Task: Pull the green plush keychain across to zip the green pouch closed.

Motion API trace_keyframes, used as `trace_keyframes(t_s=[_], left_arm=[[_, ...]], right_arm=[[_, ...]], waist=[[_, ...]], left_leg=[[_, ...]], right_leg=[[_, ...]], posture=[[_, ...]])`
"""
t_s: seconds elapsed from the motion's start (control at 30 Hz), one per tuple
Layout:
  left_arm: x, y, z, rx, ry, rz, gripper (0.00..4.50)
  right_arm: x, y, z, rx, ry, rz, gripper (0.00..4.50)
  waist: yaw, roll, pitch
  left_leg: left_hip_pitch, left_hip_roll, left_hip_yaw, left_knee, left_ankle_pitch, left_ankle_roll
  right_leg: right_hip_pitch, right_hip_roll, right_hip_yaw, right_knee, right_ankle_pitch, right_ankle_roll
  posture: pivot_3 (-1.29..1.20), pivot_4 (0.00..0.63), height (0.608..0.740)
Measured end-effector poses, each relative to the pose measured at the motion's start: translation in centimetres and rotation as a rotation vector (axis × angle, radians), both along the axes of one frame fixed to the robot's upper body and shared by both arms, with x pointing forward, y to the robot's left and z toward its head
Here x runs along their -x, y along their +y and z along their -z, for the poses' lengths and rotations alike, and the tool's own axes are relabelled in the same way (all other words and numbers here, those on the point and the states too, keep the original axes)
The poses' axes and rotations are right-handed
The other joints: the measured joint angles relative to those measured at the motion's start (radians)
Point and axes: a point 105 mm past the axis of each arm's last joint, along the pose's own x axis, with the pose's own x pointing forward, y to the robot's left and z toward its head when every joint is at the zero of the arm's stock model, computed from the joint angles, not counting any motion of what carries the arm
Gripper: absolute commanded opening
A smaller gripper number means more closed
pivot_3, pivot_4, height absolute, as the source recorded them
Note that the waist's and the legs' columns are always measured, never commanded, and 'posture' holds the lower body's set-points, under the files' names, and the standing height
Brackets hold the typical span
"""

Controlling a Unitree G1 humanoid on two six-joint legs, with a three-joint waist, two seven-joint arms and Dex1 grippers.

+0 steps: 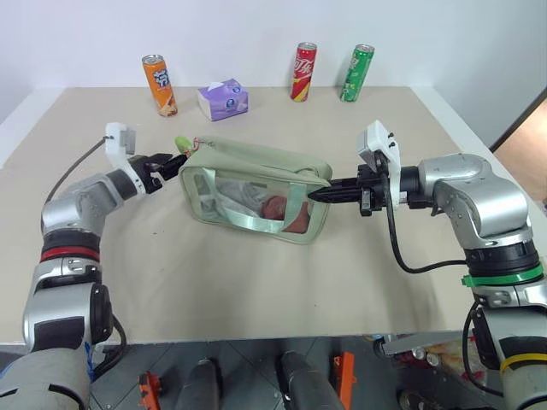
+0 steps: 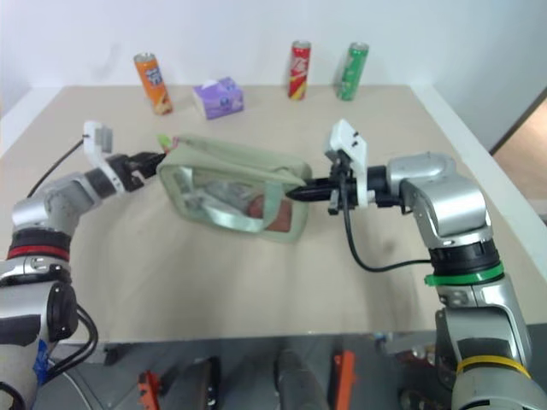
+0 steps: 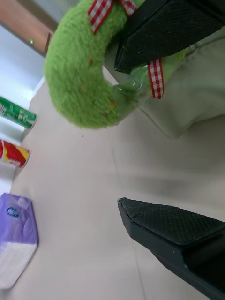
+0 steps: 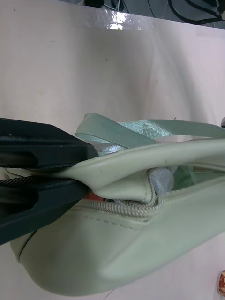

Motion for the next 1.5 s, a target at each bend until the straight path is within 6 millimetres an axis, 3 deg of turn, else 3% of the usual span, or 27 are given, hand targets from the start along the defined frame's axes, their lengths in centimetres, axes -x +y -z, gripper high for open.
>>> trace_keyframes(t_s=[0.2,0.33,0.67,0.87,1.03,1.07,1.13,1.23,1.3,1.37,1.5], left_arm=[[-0.4,0.1,-0.3,-0.009,-0.013,-0.020,4.50],[-0.7,-0.3,0.5,-0.020,0.002,-0.025,3.36],[-0.8,-0.8,-0.4,-0.014,-0.033,0.000,0.01],[-0.9,-0.7,-0.6,-0.017,-0.045,-0.004,0.01],[-0.8,-0.5,-2.0,-0.040,-0.109,-0.012,0.01],[-0.7,-0.7,-4.1,-0.073,-0.177,0.001,0.01],[-0.2,-1.3,-6.2,-0.133,-0.257,0.040,0.01],[1.1,-3.9,-9.2,-0.228,-0.384,0.162,0.01],[1.9,-5.2,-9.6,-0.276,-0.413,0.238,0.01],[4.4,-8.9,-10.2,-0.408,-0.490,0.460,0.01],[6.2,-10.8,-8.8,-0.567,-0.501,0.627,0.01]], right_arm=[[0.0,0.0,0.0,0.000,0.000,0.003,0.06],[0.0,-0.1,0.0,0.000,-0.001,0.007,0.00],[0.0,0.0,-0.1,0.002,-0.008,0.005,0.00],[0.0,0.0,-0.1,0.002,-0.008,0.005,0.00],[0.0,0.0,-0.1,0.002,-0.008,0.005,0.00],[0.0,0.0,-0.1,0.002,-0.008,0.006,0.00],[0.0,0.0,-0.1,0.003,-0.008,0.007,0.00],[0.0,-0.1,-0.1,0.003,-0.009,0.012,0.00],[0.0,-0.1,-0.1,0.002,-0.011,0.016,0.00],[-0.1,-0.2,-0.1,-0.001,-0.012,0.023,0.00],[0.0,-0.3,0.2,-0.006,0.000,0.026,0.00]], waist=[[0.000,0.000,0.000],[0.001,0.000,0.000],[0.000,0.000,0.000],[0.000,0.000,0.000],[0.000,0.000,0.000],[0.001,0.000,0.000],[0.001,0.000,0.000],[0.001,0.000,0.000],[0.000,0.000,0.000],[0.001,0.000,0.000],[-0.004,0.000,0.000]], left_leg=[[0.000,0.000,0.000,0.000,0.000,0.000],[-0.001,0.000,-0.001,0.000,0.000,0.000],[-0.001,0.000,-0.001,0.001,0.000,0.000],[-0.001,0.000,-0.001,0.001,0.000,0.000],[-0.001,0.000,-0.001,0.001,0.000,0.000],[-0.001,0.000,-0.001,0.001,0.000,0.000],[-0.001,0.000,-0.001,0.001,0.000,0.000],[-0.001,-0.001,-0.001,0.001,0.000,0.000],[-0.001,-0.001,-0.001,0.000,0.000,0.000],[-0.001,-0.001,-0.001,0.000,0.000,0.000],[0.000,-0.001,0.000,0.000,0.000,0.000]], right_leg=[[0.000,0.000,0.000,0.000,0.000,0.000],[0.000,0.000,0.000,0.000,0.000,0.000],[0.000,0.000,0.000,0.000,0.000,0.001],[0.000,0.000,0.000,0.000,0.000,0.001],[0.000,0.000,0.000,0.000,0.000,0.001],[0.000,0.000,0.000,0.000,0.000,0.001],[0.000,0.000,0.000,0.000,0.000,0.001],[0.000,0.000,0.000,0.000,0.000,0.001],[0.000,0.000,0.000,0.000,0.000,0.001],[0.000,0.000,0.000,0.000,0.000,0.001],[0.000,0.000,0.001,0.000,0.000,0.001]], posture=[[0.00,0.150,0.740],[0.00,0.150,0.740],[0.00,0.150,0.740],[0.00,0.150,0.740],[0.00,0.150,0.740],[0.00,0.150,0.740],[0.00,0.150,0.740],[0.00,0.150,0.740],[0.00,0.150,0.740],[0.00,0.150,0.740],[0.00,0.150,0.740]])
